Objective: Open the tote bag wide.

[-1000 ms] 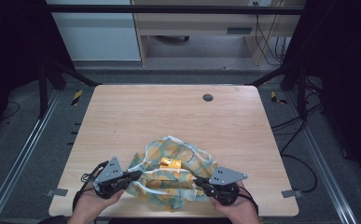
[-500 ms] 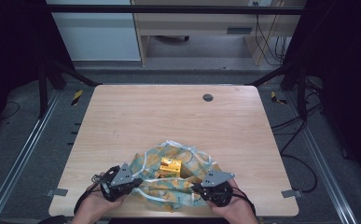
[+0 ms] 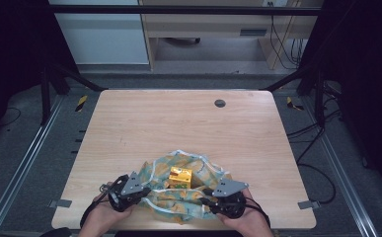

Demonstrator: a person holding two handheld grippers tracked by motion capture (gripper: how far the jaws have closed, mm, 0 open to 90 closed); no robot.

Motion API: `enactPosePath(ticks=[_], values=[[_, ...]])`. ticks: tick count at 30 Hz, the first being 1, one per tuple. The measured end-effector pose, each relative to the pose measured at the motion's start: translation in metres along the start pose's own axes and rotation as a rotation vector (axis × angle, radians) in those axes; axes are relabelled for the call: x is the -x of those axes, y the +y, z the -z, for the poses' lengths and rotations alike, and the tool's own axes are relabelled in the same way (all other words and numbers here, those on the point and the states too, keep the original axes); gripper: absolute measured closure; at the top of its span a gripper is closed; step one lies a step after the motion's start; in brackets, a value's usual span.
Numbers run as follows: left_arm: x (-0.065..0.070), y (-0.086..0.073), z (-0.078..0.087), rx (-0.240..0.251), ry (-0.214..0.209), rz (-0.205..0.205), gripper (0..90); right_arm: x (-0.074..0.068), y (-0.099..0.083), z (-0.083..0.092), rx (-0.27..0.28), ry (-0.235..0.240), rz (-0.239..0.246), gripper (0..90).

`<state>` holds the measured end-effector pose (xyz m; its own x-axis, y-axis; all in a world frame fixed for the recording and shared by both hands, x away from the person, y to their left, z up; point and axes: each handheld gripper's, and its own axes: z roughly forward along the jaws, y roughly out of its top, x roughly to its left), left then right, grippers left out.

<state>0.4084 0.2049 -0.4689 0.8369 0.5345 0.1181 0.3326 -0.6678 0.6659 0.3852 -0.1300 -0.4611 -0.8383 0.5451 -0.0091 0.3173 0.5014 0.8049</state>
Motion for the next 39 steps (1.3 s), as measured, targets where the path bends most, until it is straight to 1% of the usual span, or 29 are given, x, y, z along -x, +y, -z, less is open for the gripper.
enactPosePath(ticks=[1, 3, 6, 8, 10, 11, 13, 14, 15, 18, 20, 21, 23, 24, 25, 27, 28, 29, 30, 32, 33, 35, 37, 39], values=[[0.0, 0.0, 0.0, 0.0, 0.003, 0.0, 90.0, 0.001, 0.003, 0.006, 0.015, -0.016, -0.001, 60.9], [-0.001, 0.0, 0.001, 0.003, 0.011, -0.002, 90.0, 0.002, 0.008, 0.014, 0.034, -0.029, 0.003, 56.8], [-0.002, -0.001, 0.004, 0.01, 0.024, 0.003, 90.0, 0.005, 0.016, 0.027, 0.06, -0.047, 0.012, 54.1], [-0.004, -0.002, 0.004, 0.015, 0.026, 0.006, 90.0, 0.01, 0.022, 0.037, 0.092, -0.065, 0.001, 50.2], [-0.004, -0.001, 0.005, 0.018, 0.029, 0.002, 89.8, 0.014, 0.026, 0.041, 0.107, -0.083, -0.01, 47.0], [-0.004, -0.001, 0.005, 0.018, 0.029, 0.001, 89.7, 0.018, 0.028, 0.041, 0.1, -0.105, -0.017, 44.4], [-0.003, -0.001, 0.006, 0.023, 0.026, 0.001, 89.7, 0.025, 0.031, 0.036, 0.085, -0.13, -0.022, 41.1], [-0.003, -0.002, 0.007, 0.02, 0.027, -0.001, 89.6, 0.028, 0.032, 0.033, 0.078, -0.134, -0.027, 39.1], [-0.003, -0.002, 0.007, 0.02, 0.027, 0.001, 89.3, 0.034, 0.033, 0.026, 0.059, -0.141, -0.034, 36.1], [-0.003, -0.002, 0.007, 0.027, 0.025, 0.006, 88.2, 0.044, 0.032, 0.009, 0.005, -0.125, -0.055, 28.8], [-0.003, -0.002, 0.007, 0.033, 0.02, 0.007, 87.0, 0.049, 0.031, -0.002, -0.031, -0.11, -0.076, 21.8], [-0.003, -0.001, 0.007, 0.038, 0.017, 0.008, 86.0, 0.051, 0.03, -0.007, -0.046, -0.1, -0.084, 22.1], [-0.001, -0.001, 0.008, 0.048, 0.015, 0.008, 83.4, 0.05, 0.029, -0.015, -0.068, -0.081, -0.082, 23.3], [0.0, 0.0, 0.008, 0.054, 0.012, 0.007, 81.6, 0.048, 0.029, -0.017, -0.08, -0.081, -0.084, 25.3], [0.001, 0.001, 0.009, 0.062, 0.015, 0.004, 80.0, 0.048, 0.029, -0.018, -0.082, -0.076, -0.077, 29.9], [0.002, 0.002, 0.011, 0.081, 0.018, 0.003, 76.7, 0.046, 0.029, -0.02, -0.094, -0.079, -0.067, 42.8], [0.003, 0.003, 0.012, 0.091, 0.018, 0.007, 74.1, 0.046, 0.029, -0.021, -0.099, -0.082, -0.066, 52.5], [0.004, 0.004, 0.014, 0.102, 0.017, 0.011, 69.2, 0.045, 0.03, -0.02, -0.087, -0.068, -0.065, 65.9], [0.004, 0.005, 0.015, 0.111, 0.015, 0.01, 69.2, 0.045, 0.03, -0.02, -0.087, -0.068, -0.065, 65.9], [0.006, 0.008, 0.019, 0.145, 0.008, 0.017, 64.1, 0.044, 0.031, -0.019, -0.083, -0.064, -0.061, 74.1], [0.007, 0.01, 0.021, 0.16, 0.003, 0.014, 61.9, 0.043, 0.031, -0.019, -0.08, -0.06, -0.055, 77.5], [0.011, 0.013, 0.023, 0.191, 0.001, 0.004, 58.2, 0.042, 0.032, -0.02, -0.072, -0.055, -0.053, 80.7], [0.014, 0.017, 0.024, 0.219, -0.015, 0.005, 53.5, 0.042, 0.034, -0.02, -0.064, -0.044, -0.051, 82.9], [0.017, 0.02, 0.021, 0.223, -0.017, 0.002, 50.2, 0.042, 0.036, -0.02, -0.054, -0.033, -0.056, 84.3]])
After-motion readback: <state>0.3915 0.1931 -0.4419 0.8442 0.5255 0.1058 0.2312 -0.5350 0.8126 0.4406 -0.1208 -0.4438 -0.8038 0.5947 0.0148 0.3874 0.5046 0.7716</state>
